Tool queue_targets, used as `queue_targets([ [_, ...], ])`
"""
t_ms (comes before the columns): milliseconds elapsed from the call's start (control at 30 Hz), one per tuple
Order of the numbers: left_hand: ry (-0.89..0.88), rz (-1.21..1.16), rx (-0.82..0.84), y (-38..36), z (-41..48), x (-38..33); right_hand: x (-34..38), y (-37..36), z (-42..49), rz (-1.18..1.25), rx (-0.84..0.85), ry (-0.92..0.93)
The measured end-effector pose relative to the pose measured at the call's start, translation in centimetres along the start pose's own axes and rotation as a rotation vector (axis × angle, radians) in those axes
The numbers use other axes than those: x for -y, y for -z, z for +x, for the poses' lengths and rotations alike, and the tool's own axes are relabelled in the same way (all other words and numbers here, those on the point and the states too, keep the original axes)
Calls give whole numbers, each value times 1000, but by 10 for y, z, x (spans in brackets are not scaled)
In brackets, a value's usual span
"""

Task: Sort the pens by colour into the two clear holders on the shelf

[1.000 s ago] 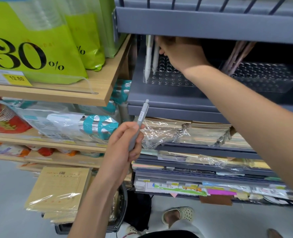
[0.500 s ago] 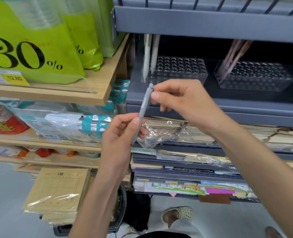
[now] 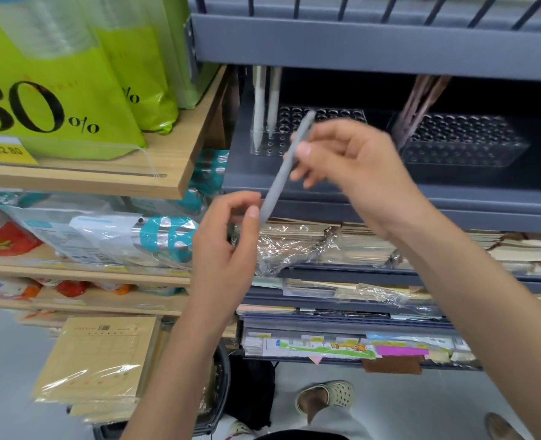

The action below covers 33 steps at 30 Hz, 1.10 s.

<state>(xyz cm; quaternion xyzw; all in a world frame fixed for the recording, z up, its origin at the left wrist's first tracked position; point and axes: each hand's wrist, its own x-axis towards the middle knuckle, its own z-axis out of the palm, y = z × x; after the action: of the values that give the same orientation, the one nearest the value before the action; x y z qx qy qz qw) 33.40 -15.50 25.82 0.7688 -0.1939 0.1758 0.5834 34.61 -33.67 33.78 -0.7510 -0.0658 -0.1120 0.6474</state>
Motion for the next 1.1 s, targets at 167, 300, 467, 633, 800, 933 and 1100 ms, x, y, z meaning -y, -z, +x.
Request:
queue_targets([
  [167, -286, 562, 138, -6, 23, 34, 12, 12, 29, -88, -263, 155],
  [300, -356, 639, 109, -20, 20, 59, 3, 11, 47, -212, -351, 209],
  [467, -442, 618, -26, -30, 23, 71, -5, 2, 67, -295, -361, 258],
  [633, -477, 608, -69, -33, 25, 78, -5, -2, 86, -441, -348, 178],
  [800, -483, 593, -94, -36, 26, 80, 4, -9, 98, -725, -256, 37],
  [933, -490, 588, -103, -37, 26, 81, 10, -15, 100, -809, -205, -20],
  [1100, -480, 580, -109, -38, 25, 81, 12, -19, 101, -873, -178, -65],
])
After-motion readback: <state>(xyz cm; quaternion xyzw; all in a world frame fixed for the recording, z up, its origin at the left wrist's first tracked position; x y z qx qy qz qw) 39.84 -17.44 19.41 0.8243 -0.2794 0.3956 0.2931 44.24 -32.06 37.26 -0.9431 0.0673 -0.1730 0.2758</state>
